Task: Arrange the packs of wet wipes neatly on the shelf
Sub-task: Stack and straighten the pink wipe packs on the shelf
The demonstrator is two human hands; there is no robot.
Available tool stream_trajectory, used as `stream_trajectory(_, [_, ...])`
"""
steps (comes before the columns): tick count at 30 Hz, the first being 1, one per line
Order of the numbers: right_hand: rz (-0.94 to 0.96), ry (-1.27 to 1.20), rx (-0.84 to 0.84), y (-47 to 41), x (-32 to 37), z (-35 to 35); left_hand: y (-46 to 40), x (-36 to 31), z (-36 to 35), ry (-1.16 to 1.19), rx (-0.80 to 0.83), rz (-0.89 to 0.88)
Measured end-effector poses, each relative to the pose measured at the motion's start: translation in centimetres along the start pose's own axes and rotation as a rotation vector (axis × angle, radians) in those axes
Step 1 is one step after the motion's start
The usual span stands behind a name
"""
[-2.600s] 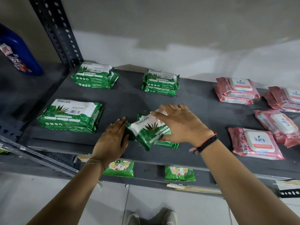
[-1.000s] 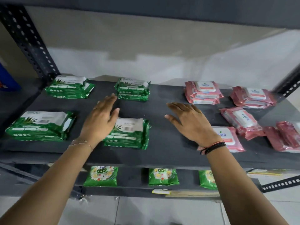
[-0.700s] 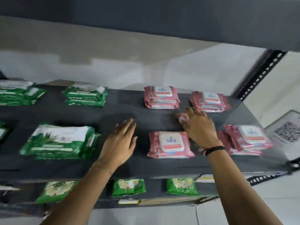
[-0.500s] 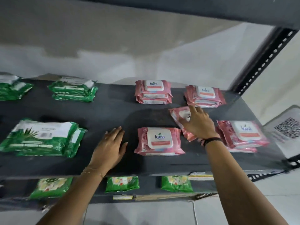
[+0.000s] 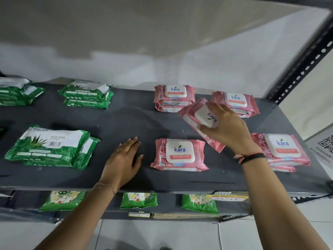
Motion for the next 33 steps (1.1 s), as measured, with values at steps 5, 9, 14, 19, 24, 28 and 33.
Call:
stream_trajectory(5, [0.246,-0.166,0.400,1.1,4.0,-1.7,0.2,-0.2,0.0,0.002,0.017,-0.018])
stream_trajectory(9, [0.285,-0.154,0.500,2.4,4.8,-4.4,0.1,0.1,-0.1,0.012,-0.026,-0.032])
stream_trajectory(14, [0.286,-0.133,0.533,2.7,4.2,-5.3,0.0,0.2,-0.3,0.015,-0.053,-0.047])
stream_trajectory(19, [0.295,-0.096,0.504,2.8,4.5,-4.5,0.0,0.3,-0.4,0.013,-0.055,-0.051])
stream_trajectory(24, [0.226,0.072,0.352,3.7,5.0,-4.1,0.1,0.2,-0.2,0.019,-0.070,-0.048])
stream_trajectory(28, [0.115,0.137,0.244,4.1,5.4,-4.0,0.1,0.0,-0.2,0.005,-0.053,-0.061])
stream_trajectory(33, [0.336,0.087,0.500,4.0,6.4,-4.8,0.1,0.1,-0.2,0.009,-0.055,-0.056])
Point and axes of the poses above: each hand's wrist, its own y-axis away from the middle knuckle, its own z-axis out of the back of the hand, x = y × z, the point moved 6 cm from there along -y, towards the middle knuckle, and after that the axes turned 2 degrees about x, right-handed, at the moved point
